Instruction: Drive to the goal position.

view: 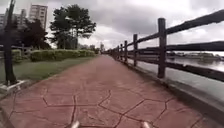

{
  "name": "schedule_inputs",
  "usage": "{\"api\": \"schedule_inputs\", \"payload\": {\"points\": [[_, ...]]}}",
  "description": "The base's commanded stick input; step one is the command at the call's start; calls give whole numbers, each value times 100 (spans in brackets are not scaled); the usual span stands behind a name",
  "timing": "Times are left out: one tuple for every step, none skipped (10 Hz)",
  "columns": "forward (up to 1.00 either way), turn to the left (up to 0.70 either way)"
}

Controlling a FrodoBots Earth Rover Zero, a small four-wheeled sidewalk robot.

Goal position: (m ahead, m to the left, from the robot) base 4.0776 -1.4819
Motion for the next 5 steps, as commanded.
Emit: {"api": "schedule_inputs", "payload": {"points": [[50,31],[50,50],[50,24],[50,0],[50,0]]}}
